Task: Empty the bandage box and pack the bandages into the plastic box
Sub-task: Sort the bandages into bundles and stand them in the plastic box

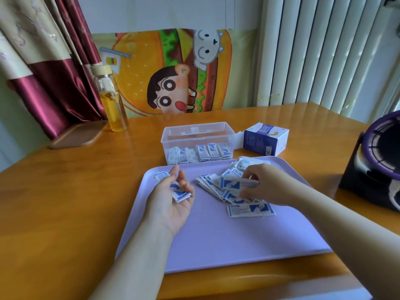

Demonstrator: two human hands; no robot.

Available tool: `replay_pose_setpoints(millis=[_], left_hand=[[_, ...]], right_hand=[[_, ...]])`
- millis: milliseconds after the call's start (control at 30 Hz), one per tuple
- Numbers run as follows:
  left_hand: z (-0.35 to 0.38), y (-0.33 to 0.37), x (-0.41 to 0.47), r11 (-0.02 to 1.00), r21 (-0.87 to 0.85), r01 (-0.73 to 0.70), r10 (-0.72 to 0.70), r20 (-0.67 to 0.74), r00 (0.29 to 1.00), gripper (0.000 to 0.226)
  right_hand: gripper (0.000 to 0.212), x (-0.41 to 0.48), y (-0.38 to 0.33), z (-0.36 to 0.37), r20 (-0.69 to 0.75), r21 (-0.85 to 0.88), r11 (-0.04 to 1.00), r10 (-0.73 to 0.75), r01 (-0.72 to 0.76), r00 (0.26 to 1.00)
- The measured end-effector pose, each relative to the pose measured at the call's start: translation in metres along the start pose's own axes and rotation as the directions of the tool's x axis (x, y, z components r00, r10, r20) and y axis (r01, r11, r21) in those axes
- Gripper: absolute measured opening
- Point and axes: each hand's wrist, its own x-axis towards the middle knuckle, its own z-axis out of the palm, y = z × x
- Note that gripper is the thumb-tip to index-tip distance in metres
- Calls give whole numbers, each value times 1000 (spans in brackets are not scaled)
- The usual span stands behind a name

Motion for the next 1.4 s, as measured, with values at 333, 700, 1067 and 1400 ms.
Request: replay_pose_setpoints(millis=[333,700,1067,1400], left_hand=[[10,-3,-3,969,213,121,-154,144,978,18],[23,-26,-8,817,544,-189,70,232,970,16],[17,-18,-3,958,283,-53,-22,252,967,22],[13,-20,-2,941,336,-49,-66,321,945,34]], right_hand=[[34,-4,-8,-4,-50,653,757,52,-7,997],[9,-7,-39,35,-180,876,466,77,124,981],[28,-11,-53,39,-133,854,515,75,76,988],[8,-9,-72,55,-361,775,590,116,228,925]])
